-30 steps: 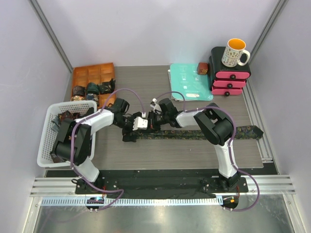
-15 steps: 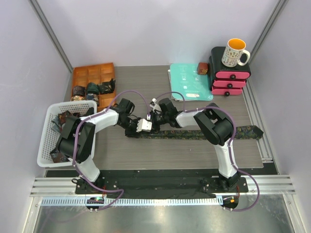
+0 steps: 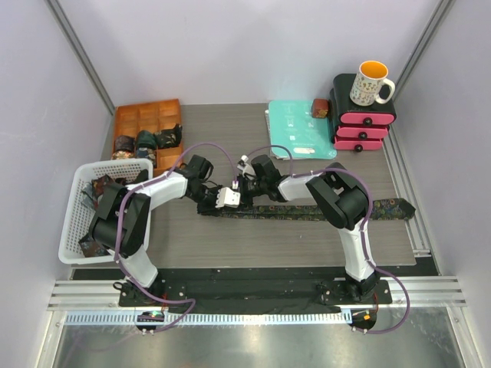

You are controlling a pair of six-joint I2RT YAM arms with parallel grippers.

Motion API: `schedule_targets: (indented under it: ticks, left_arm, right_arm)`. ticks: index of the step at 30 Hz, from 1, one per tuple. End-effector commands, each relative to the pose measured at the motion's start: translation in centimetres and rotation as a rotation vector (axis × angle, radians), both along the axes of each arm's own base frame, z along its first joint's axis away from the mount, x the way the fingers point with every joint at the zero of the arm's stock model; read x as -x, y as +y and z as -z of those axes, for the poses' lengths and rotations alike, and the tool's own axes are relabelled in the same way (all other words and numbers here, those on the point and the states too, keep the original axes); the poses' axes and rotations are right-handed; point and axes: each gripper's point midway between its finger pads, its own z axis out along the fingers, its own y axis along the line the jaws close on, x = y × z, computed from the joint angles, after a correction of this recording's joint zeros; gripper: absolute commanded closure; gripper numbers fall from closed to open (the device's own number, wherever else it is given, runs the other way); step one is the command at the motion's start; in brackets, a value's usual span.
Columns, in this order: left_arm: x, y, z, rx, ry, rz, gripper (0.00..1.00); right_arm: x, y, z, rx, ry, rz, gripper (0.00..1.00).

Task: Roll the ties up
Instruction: Roll the tie at the center of the board.

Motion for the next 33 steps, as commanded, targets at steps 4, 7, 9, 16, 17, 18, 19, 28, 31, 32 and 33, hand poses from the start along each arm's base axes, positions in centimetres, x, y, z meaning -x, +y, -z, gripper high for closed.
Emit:
schedule_targets:
  ticks: [4, 7, 9, 16, 17, 18, 19, 28, 31, 32, 33]
  left_arm:
    - [-0.1, 0.6, 0.7, -0.040, -0.008, 0.008, 0.66]
    - [0.1, 0.7, 0.8, -0.045, -0.003, 0.018, 0.66]
    - [0.0, 0.6, 0.8, -0.045, -0.006, 0.021, 0.67]
    - [0.6, 0.9, 1.2, -0.054, 0.005, 0.053, 0.67]
    - [0.6, 0.9, 1.2, -0.054, 0.004, 0.055, 0.67]
    - [0.6, 0.9, 1.2, -0.054, 0.005, 0.051, 0.67]
    - [0.4, 0.8, 0.9, -0.052, 0.002, 0.045, 0.64]
    - [-2.2, 3.3, -3.3, 0.022, 0.030, -0.110, 0.36]
    - [-1.7, 3.2, -3.2, 0.036, 0.032, -0.090, 0.36]
    - [-1.7, 3.0, -3.3, 0.043, 0.037, -0.093, 0.36]
    - [-1.6, 2.8, -3.2, 0.047, 0.046, -0.093, 0.36]
  right_arm:
    - [-1.1, -0.4, -1.3, 0.009, -0.077, -0.007, 0.99]
    - [-1.7, -1.5, -0.6, 0.062, -0.106, -0.010, 0.99]
    - [-1.5, -1.9, 0.1, 0.096, -0.118, -0.032, 0.99]
    - [-1.7, -2.6, 2.0, 0.164, -0.127, -0.029, 0.99]
    - [-1.7, -2.8, 2.2, 0.176, -0.130, -0.026, 0.99]
    - [-1.6, -3.0, 2.6, 0.191, -0.130, -0.034, 0.99]
    - [-1.6, -3.2, 2.8, 0.200, -0.128, -0.036, 0.99]
    - [-1.5, -3.6, 4.3, 0.240, -0.126, -0.039, 0.99]
    - [-1.7, -3.5, 4.5, 0.244, -0.120, -0.035, 0.99]
    - [-1.7, -3.5, 4.5, 0.245, -0.120, -0.033, 0.99]
    - [-1.7, -3.5, 4.6, 0.246, -0.116, -0.032, 0.99]
